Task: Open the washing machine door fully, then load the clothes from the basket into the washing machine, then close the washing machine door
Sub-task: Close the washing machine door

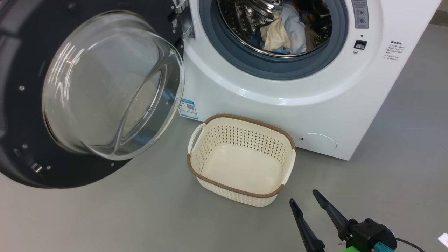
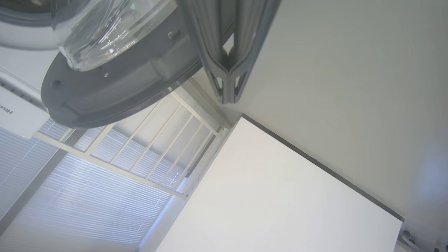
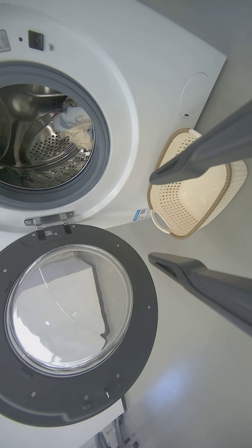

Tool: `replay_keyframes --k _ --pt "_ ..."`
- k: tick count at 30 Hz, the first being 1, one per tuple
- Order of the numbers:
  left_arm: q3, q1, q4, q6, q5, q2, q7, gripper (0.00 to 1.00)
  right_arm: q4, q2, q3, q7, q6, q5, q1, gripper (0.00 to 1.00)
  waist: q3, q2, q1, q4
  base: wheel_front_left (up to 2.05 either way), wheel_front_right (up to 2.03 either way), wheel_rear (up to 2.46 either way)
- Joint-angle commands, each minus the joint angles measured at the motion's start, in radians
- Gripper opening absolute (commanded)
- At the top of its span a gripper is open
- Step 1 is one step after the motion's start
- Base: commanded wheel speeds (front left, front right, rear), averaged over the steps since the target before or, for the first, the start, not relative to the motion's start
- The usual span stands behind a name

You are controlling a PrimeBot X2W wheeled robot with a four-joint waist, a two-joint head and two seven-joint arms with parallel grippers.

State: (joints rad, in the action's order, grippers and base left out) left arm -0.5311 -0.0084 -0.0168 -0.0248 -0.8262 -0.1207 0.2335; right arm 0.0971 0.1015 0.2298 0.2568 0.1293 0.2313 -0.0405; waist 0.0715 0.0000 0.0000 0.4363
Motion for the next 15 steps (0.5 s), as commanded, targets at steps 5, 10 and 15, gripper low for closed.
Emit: replay_keyframes --k 5,10,15 --pt "-0.110 -0.182 -0.073 -0.002 -0.162 -0.136 -0.098 0.00 -0.027 0.017 0.030 0.005 0.001 0.002 0.025 1.00 0.004 0.0000 0.0000 -0.019 0.00 0.00 0.00" --pt "-0.170 -0.308 -0.192 0.004 -0.303 -0.236 -0.200 0.00 -0.030 0.030 0.032 0.005 0.001 0.000 0.030 1.00 0.020 0.0000 0.0000 -0.044 0.00 0.00 0.00" --pt "-0.221 -0.417 -0.318 0.021 -0.440 -0.292 -0.293 0.00 -0.035 0.053 0.029 0.004 0.001 -0.003 0.033 1.00 0.047 0.0000 0.0000 -0.066 0.00 0.00 0.00"
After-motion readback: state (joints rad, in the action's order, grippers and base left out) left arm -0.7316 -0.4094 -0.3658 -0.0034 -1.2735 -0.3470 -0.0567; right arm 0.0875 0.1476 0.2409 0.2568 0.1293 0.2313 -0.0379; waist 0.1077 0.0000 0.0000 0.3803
